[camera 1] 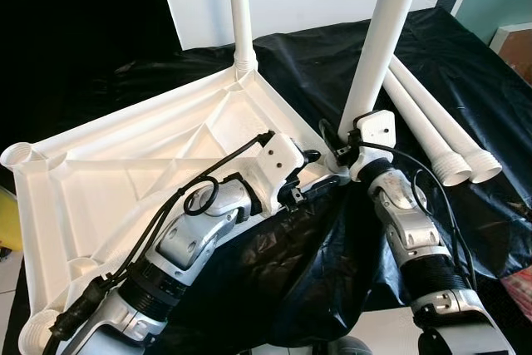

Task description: Building children table

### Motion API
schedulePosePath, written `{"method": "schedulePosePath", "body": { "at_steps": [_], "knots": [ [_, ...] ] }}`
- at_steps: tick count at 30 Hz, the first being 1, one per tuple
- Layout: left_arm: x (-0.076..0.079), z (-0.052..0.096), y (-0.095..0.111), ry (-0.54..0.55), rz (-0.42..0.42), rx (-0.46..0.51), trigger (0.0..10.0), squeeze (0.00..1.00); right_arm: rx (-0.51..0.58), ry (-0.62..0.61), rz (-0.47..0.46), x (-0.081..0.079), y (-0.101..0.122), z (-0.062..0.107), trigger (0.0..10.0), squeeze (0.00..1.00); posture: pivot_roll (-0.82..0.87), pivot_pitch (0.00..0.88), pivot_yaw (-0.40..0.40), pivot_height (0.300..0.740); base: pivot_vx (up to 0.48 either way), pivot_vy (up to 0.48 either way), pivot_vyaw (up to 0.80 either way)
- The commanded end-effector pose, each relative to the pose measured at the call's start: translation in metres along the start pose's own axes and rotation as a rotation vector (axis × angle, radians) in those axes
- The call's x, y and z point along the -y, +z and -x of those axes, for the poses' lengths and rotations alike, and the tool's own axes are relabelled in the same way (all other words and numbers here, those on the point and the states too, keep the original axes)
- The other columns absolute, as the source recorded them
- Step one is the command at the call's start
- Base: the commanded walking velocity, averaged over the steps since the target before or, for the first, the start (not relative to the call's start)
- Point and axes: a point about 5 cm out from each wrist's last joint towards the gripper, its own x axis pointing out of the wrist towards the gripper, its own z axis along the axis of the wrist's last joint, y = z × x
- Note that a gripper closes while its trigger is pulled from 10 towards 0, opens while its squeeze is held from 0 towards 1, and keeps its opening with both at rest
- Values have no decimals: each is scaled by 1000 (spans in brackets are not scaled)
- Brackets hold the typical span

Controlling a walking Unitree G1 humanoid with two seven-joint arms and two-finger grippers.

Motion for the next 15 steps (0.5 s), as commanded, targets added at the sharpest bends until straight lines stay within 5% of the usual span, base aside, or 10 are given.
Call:
{"method": "schedulePosePath", "body": {
  "at_steps": [1,8,15],
  "knots": [
    [6,2,-1,-77,0,-12,10000,0,-109,13,-34,-5,-23,8,10000,0,12,132,3,740,0,0,0],
    [11,7,-2,-98,9,-19,10000,0,-122,62,-36,-2,-32,15,10000,0,17,132,-5,740,0,0,0],
    [11,7,-2,-99,12,-21,10000,0,-130,64,-136,1,-36,15,10000,0,17,125,-8,740,0,0,0]
  ]
}}
